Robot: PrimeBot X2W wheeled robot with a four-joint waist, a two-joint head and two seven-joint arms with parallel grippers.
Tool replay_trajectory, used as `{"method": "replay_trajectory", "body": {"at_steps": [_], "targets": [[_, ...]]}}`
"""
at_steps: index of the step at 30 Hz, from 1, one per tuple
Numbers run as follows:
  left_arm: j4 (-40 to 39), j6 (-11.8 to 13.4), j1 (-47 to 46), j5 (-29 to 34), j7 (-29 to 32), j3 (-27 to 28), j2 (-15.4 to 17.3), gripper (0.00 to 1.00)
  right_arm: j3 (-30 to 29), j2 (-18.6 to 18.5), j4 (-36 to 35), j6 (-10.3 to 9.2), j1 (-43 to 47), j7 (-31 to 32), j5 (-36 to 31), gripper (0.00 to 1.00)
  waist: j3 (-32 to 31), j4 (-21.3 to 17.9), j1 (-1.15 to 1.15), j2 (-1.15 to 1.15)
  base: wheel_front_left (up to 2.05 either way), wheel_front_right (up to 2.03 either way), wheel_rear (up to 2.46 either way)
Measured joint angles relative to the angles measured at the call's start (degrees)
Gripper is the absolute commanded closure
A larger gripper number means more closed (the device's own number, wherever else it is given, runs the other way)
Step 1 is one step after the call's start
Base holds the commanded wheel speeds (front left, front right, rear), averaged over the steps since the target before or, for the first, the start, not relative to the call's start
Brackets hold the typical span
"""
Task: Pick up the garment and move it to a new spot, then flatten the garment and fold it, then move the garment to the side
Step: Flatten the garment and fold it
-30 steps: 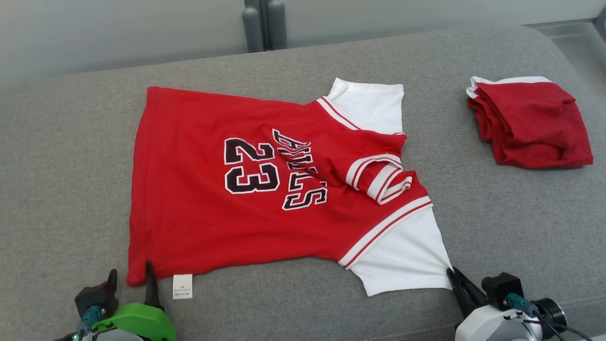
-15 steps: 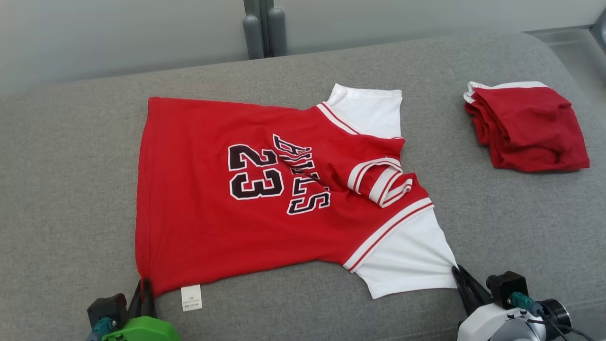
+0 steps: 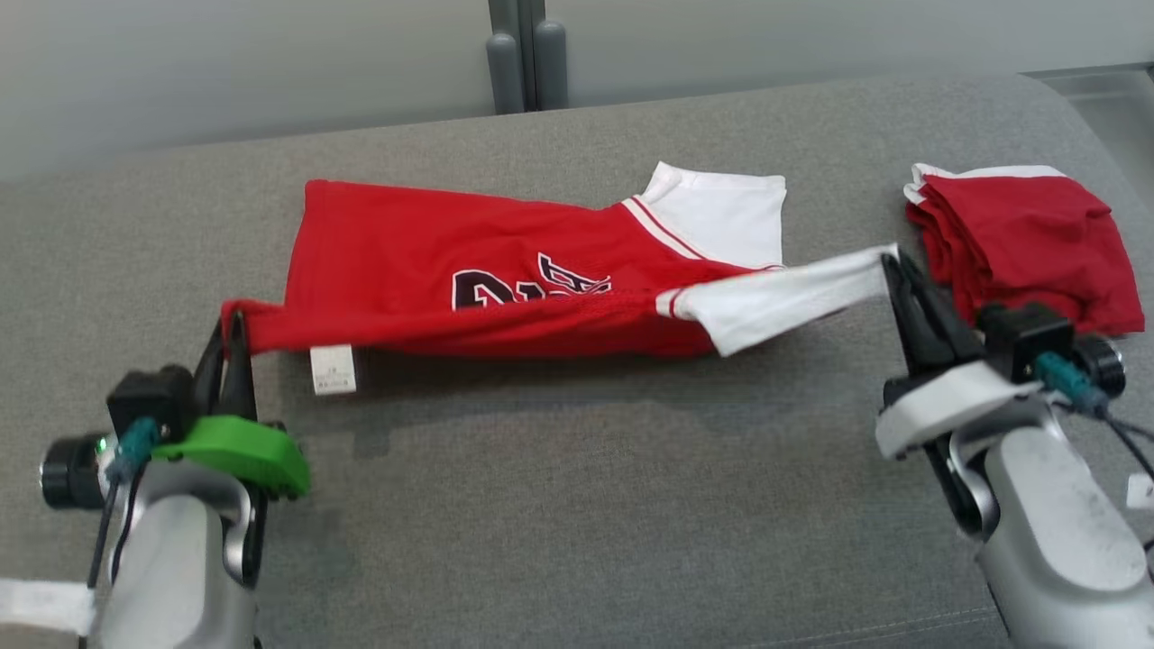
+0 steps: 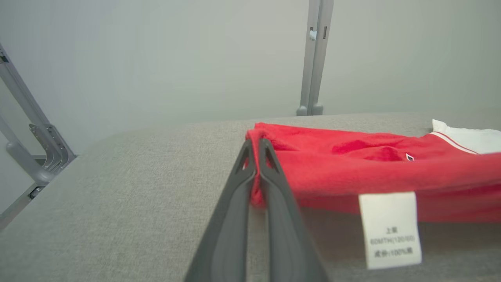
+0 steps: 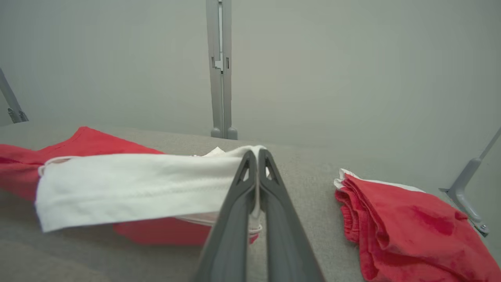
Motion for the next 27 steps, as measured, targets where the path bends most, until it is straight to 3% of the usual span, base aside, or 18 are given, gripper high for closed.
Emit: {"method": "replay_trajectory", "body": {"at_steps": [5, 8, 14, 21, 27], "targets": [[5.49, -1.03, -13.58, 2.13, 0.14, -3.99, 3.5, 1.0, 3.2, -2.59, 1.27, -0.01, -12.85, 0.0, -0.45, 1.0, 4.19, -0.05, 0.0, 0.0, 0.0, 0.0, 0.0], [7.01, -1.29, -19.52, 2.82, 0.57, -5.71, 4.17, 1.0, 4.54, -3.24, 2.57, -0.01, -18.2, -0.01, -0.37, 1.0, 6.33, -0.03, 0.0, 0.0, 0.0, 0.0, 0.0], [10.24, -1.27, -38.48, 4.49, 0.9, -8.71, 5.8, 1.0, 5.72, -6.59, 8.15, -0.01, -37.71, 0.0, -1.05, 1.0, 13.71, 0.3, 0.0, 0.0, 0.0, 0.0, 0.0], [12.4, 2.9, -58.34, 9.5, 0.35, -11.01, 8.31, 1.0, 4.87, -8.55, 13.01, 0.0, -58.81, 0.0, -9.59, 1.0, 22.33, 1.43, 0.02, 0.0, 0.0, 0.0, 0.0], [11.01, 5.2, -69.91, 13.8, 0.09, -14.97, 9.85, 1.0, -3.71, -8.24, 14.51, 0.0, -70.7, 0.0, -18.66, 1.0, 26.36, 3.45, 0.02, 0.0, 0.0, 0.0, 0.0]]}}
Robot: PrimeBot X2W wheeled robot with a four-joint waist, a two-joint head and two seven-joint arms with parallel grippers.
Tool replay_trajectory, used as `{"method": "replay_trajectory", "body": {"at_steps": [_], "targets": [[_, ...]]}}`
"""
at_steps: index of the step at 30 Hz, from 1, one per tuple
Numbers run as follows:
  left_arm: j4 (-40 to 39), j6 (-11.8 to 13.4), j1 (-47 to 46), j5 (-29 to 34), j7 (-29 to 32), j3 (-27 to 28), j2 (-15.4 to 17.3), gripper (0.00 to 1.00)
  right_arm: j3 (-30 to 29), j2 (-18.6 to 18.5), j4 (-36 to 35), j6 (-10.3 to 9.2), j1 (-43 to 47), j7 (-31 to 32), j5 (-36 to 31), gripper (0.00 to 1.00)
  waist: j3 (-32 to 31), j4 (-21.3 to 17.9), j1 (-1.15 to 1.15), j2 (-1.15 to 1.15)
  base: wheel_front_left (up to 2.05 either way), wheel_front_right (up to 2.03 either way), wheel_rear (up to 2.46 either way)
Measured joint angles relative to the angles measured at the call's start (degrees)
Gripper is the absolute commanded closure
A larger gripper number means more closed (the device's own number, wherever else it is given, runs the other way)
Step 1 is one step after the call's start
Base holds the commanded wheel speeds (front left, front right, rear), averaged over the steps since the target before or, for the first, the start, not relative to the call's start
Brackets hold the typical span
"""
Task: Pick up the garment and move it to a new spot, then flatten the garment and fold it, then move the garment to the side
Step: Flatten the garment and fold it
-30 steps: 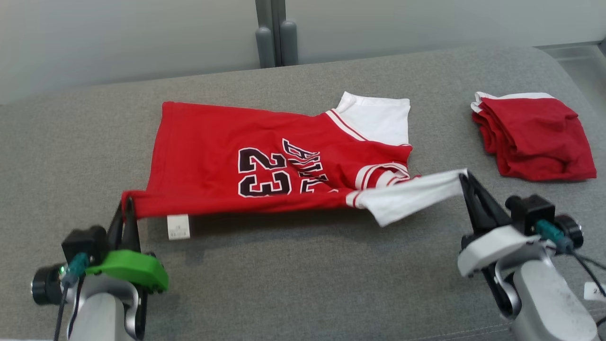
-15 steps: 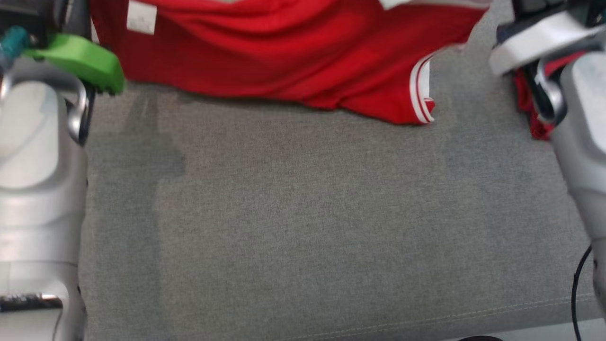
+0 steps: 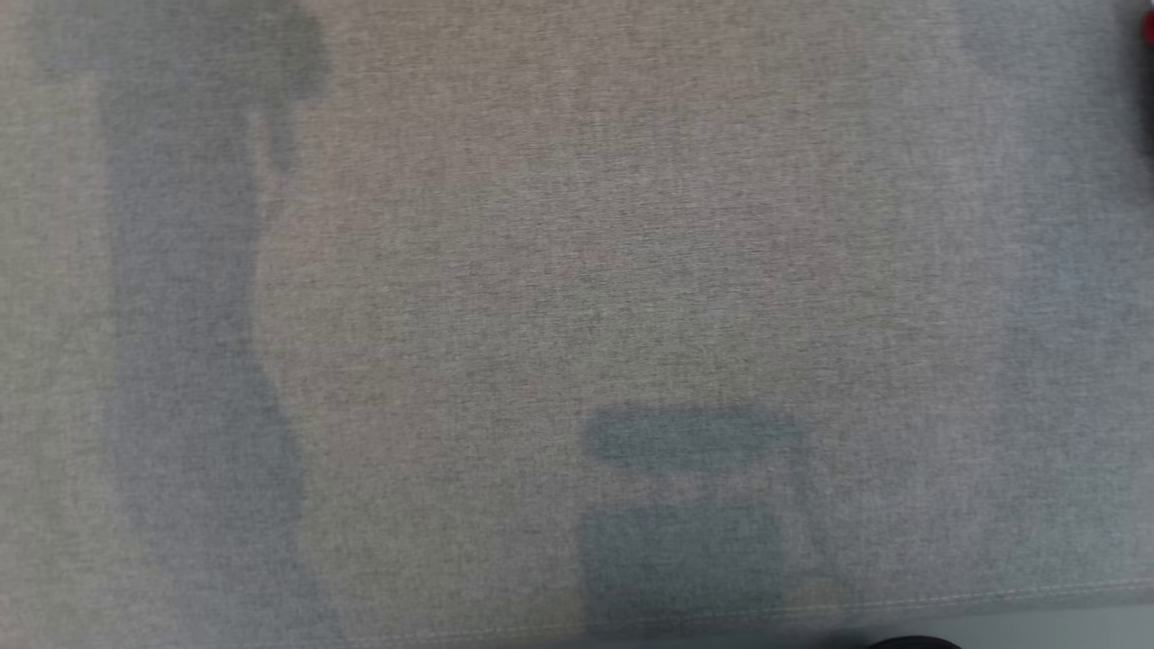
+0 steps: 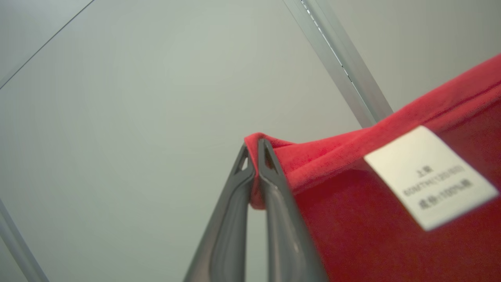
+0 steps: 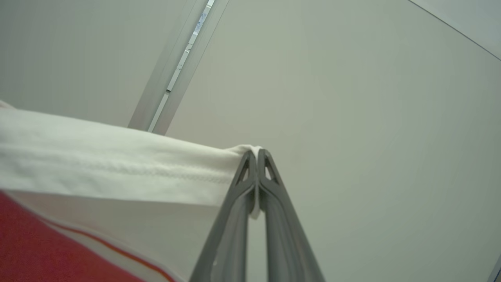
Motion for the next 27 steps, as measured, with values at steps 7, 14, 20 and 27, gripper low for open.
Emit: {"method": "replay_trajectory", "body": {"at_steps": [7, 14, 20, 27], "targets": [[-1.26, -0.18, -0.5, -2.98, -0.11, -0.14, 0.32, 1.0, -5.72, 1.26, -1.66, 0.0, -4.53, 0.0, -6.04, 1.0, 0.24, 2.49, -0.01, 0.0, 0.0, 0.0, 0.0], [1.96, -1.86, 12.77, -9.04, -0.11, 2.69, 0.81, 1.0, -5.27, 2.12, -0.35, 0.03, 5.17, -0.01, -1.52, 1.0, 1.9, 1.92, -0.02, 0.0, 0.0, 0.0, 0.0], [-1.85, -1.87, 27.97, -13.24, -0.13, 5.67, -2.18, 1.0, -3.9, -1.6, -6.47, 0.08, 21.71, -0.01, 8.79, 1.0, 2.82, 0.28, -0.02, 0.0, 0.0, 0.0, 0.0], [-5.47, -1.63, 48.05, -15.83, -0.14, 10.2, -5.33, 1.0, 0.49, -3.6, -12.36, 0.09, 44.7, 0.0, 20.24, 1.0, -0.71, -0.83, -0.02, 0.0, 0.0, 0.0, 0.0]]}}
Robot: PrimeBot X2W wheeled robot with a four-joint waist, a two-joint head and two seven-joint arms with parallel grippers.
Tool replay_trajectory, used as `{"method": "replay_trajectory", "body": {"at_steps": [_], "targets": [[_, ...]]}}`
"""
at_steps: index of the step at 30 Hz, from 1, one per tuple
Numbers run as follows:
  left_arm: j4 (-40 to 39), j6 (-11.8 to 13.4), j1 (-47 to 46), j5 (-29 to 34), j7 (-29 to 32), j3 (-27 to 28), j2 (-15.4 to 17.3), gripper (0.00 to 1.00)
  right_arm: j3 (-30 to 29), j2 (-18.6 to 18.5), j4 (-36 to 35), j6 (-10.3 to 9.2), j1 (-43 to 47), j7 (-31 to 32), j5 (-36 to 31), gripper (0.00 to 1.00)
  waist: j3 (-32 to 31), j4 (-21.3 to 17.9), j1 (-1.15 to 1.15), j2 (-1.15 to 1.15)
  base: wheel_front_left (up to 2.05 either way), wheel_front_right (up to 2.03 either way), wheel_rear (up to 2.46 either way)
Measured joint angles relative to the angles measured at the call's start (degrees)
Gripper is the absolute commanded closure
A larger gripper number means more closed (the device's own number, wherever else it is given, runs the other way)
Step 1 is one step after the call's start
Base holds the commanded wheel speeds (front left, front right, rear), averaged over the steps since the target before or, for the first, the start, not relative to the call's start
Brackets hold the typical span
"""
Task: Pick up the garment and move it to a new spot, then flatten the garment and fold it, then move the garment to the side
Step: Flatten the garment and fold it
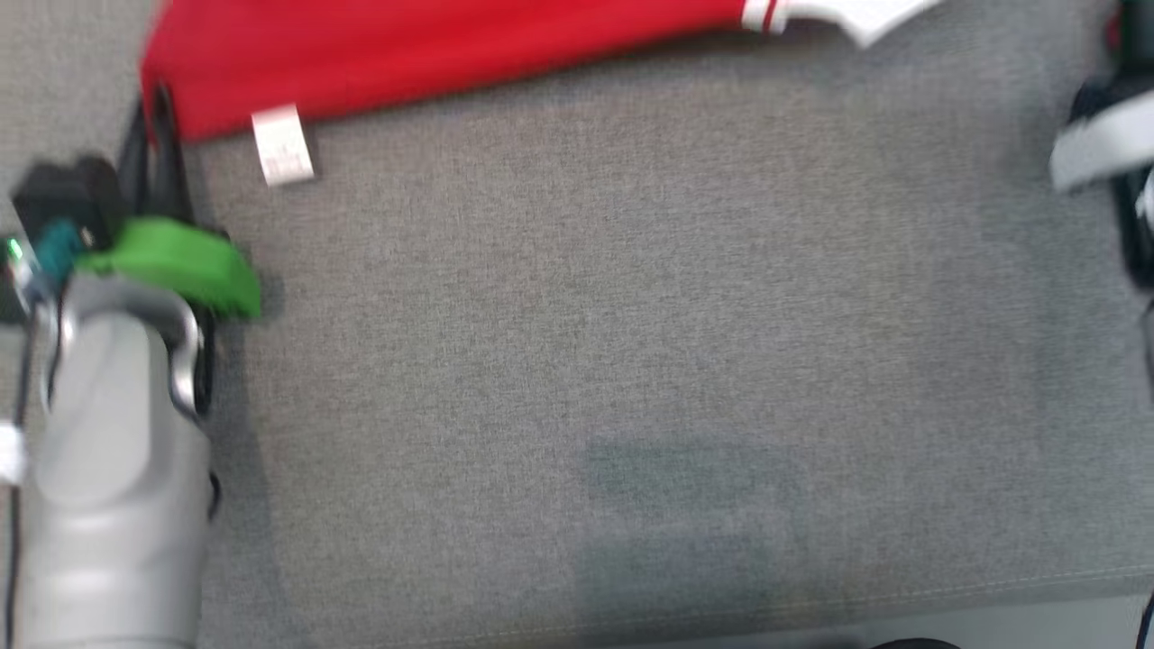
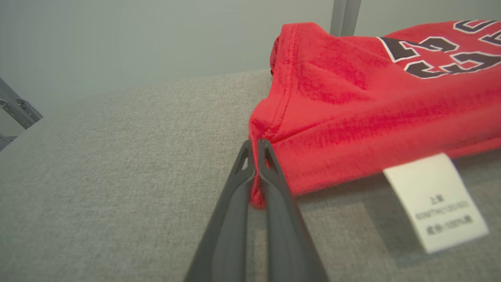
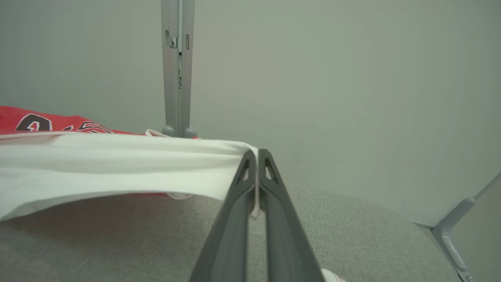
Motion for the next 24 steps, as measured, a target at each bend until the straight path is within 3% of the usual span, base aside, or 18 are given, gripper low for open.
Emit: {"method": "replay_trajectory", "body": {"at_steps": [9, 24], "targets": [[-0.63, -0.64, 16.75, -0.48, 0.03, 4.5, -4.25, 1.0, 3.87, 0.55, -1.92, -0.02, 21.82, 0.0, 8.44, 1.0, -9.05, -1.2, 0.0, 0.0, 0.0, 0.0, 0.0], [1.96, -1.72, 33.16, 0.86, 0.04, 8.83, -7.62, 1.0, 5.32, 1.16, 1.49, 0.0, 41.12, 0.0, 8.75, 1.0, -23.25, -4.05, -0.01, 0.0, 0.0, 0.0, 0.0]]}}
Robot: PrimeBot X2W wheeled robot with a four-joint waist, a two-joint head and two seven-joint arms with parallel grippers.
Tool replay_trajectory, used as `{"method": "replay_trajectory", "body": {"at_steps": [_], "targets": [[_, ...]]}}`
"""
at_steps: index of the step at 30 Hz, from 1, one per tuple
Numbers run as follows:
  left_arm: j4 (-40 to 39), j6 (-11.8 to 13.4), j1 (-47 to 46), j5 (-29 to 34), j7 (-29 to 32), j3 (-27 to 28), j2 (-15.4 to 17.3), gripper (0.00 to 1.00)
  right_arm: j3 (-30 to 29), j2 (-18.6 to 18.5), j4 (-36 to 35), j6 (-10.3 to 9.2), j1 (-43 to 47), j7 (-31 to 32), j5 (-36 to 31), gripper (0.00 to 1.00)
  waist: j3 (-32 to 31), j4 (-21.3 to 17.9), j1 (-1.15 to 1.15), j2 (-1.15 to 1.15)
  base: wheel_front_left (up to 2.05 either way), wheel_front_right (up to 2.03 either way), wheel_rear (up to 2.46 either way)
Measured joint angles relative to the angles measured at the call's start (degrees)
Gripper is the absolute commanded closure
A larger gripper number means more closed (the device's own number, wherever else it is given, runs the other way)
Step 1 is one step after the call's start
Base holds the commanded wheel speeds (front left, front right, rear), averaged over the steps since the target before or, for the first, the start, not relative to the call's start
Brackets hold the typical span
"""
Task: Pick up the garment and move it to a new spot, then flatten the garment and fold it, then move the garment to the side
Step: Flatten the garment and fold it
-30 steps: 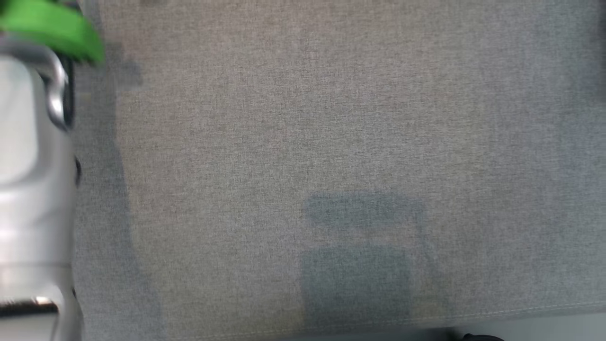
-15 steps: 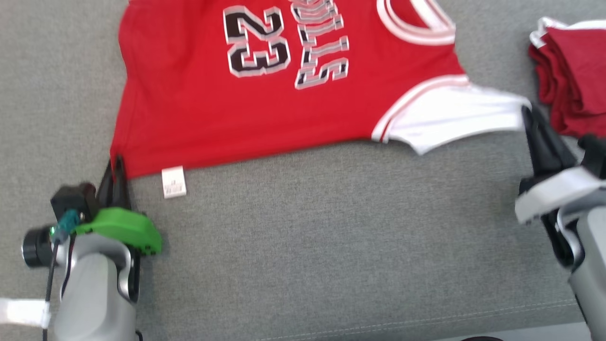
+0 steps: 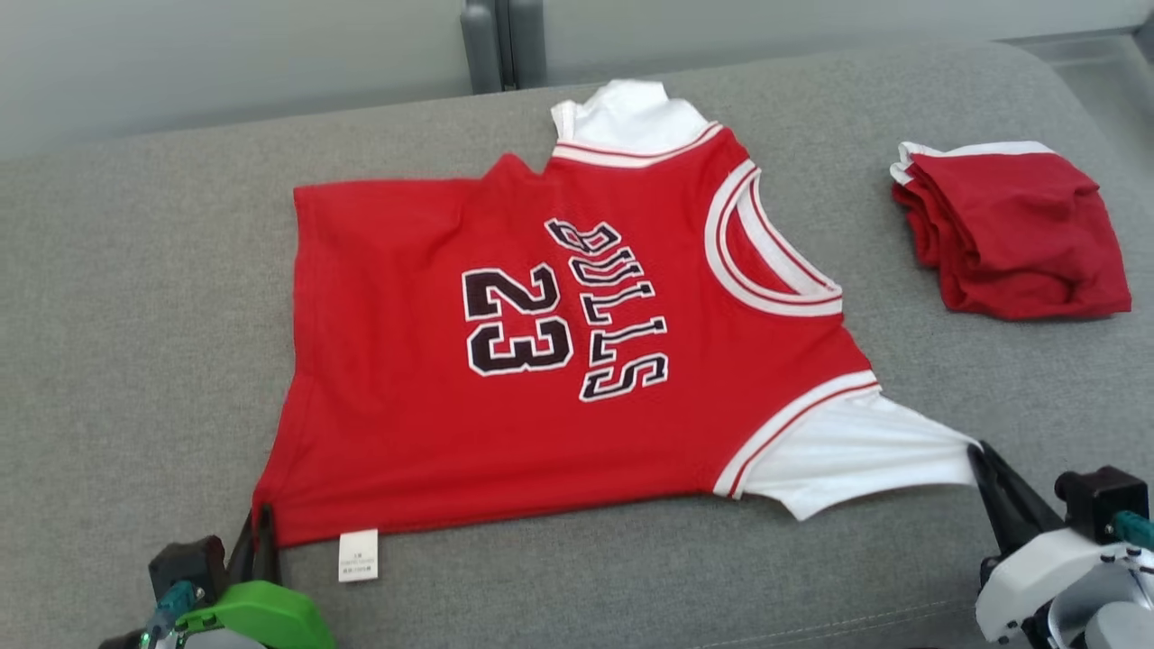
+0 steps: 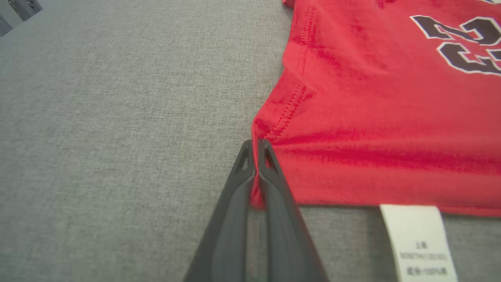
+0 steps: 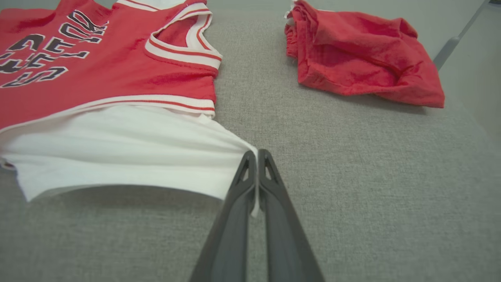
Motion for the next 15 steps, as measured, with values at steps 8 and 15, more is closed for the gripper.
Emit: {"method": "replay_trajectory", "body": {"at_steps": [8, 15], "targets": [[-1.55, -0.01, 7.54, 0.6, 0.0, 0.51, -0.88, 1.0, 1.56, -0.03, 1.4, 0.0, 5.98, 0.0, 0.7, 1.0, -5.76, -0.31, 0.0, 0.0, 0.0, 0.0, 0.0], [-2.92, -0.07, 11.27, 0.25, 0.0, 0.11, -1.35, 1.0, -0.01, -0.05, 0.73, 0.01, 9.6, 0.0, 1.24, 1.0, -7.99, 1.42, 0.0, 0.0, 0.0, 0.0, 0.0]]}}
